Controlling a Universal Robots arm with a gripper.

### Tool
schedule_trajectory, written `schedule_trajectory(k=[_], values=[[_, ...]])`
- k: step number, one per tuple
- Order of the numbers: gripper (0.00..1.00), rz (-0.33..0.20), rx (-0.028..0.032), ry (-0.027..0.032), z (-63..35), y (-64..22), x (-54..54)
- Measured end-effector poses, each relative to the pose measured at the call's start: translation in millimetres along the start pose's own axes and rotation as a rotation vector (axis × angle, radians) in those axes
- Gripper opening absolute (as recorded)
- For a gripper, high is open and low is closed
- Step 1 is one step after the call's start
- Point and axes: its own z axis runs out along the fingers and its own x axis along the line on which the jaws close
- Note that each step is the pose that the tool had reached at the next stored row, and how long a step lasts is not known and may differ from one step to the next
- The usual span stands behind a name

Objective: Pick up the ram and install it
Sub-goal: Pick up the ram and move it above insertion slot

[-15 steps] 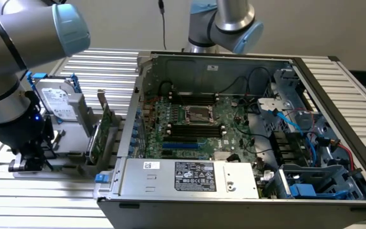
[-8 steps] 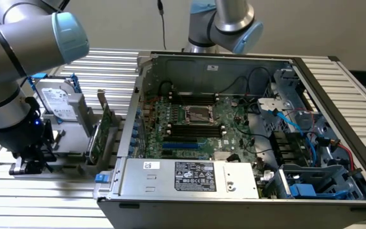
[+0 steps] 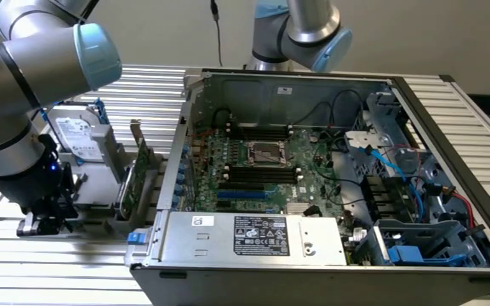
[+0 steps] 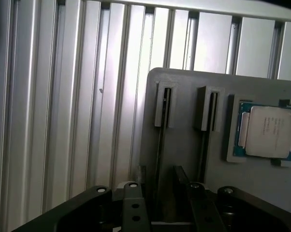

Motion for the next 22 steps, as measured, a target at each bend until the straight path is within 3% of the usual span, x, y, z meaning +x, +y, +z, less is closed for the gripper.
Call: schedule_trajectory(k=[6, 11, 16, 22], values=[[0.36, 0.059, 0.0, -0.0013, 0.8, -0.4, 0.0], [0.36, 0.065, 0.0001, -0.0016, 1.0, -0.4, 0.0], [0.16, 0.067, 0.0001, -0.0016, 1.0, -0.4, 0.0], [0.14, 0.067, 0.0001, -0.0016, 1.0, -0.4, 0.0]])
